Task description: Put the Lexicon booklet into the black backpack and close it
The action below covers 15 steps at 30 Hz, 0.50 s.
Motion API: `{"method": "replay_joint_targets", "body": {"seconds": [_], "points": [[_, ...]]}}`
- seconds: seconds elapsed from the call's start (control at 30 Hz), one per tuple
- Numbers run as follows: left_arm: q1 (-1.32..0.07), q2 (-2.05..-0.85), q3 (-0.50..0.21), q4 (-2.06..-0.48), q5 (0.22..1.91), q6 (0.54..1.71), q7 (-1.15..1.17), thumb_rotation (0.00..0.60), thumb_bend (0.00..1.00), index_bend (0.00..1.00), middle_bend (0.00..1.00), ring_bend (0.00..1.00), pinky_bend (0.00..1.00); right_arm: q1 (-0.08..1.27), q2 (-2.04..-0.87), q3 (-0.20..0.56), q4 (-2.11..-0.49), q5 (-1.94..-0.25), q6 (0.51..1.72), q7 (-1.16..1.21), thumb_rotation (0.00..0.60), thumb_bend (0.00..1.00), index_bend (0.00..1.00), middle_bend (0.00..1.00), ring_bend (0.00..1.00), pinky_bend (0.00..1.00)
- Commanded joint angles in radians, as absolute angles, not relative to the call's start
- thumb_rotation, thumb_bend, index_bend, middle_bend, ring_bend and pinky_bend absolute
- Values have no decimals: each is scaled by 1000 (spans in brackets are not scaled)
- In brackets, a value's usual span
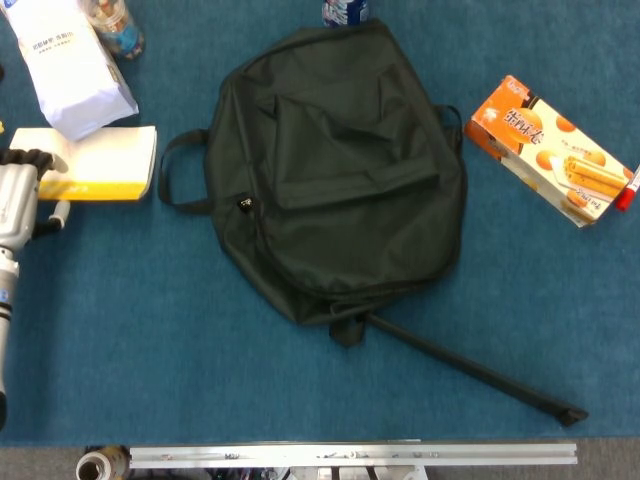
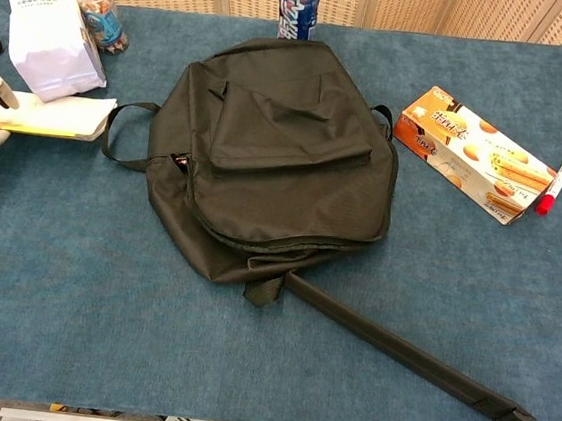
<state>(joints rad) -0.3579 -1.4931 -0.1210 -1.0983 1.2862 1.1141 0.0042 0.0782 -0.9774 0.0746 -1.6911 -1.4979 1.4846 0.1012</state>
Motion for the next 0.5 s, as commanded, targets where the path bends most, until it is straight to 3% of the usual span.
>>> {"method": "replay_joint_targets", "body": {"seconds": [0.03,0.5], "points": [[-372,-1502,-131,-1088,1289,1122,26,600,358,380,390,294,212,78,-977,75,-1692,-1498,1485,102,600,305,143,205,40,21],[-403,-1538,-127,-1032,1284,1117,169,600,346,403,398,309,233,74,-977,79,-1685,-1487,1484,107,600,306,146,206,50,32]]}}
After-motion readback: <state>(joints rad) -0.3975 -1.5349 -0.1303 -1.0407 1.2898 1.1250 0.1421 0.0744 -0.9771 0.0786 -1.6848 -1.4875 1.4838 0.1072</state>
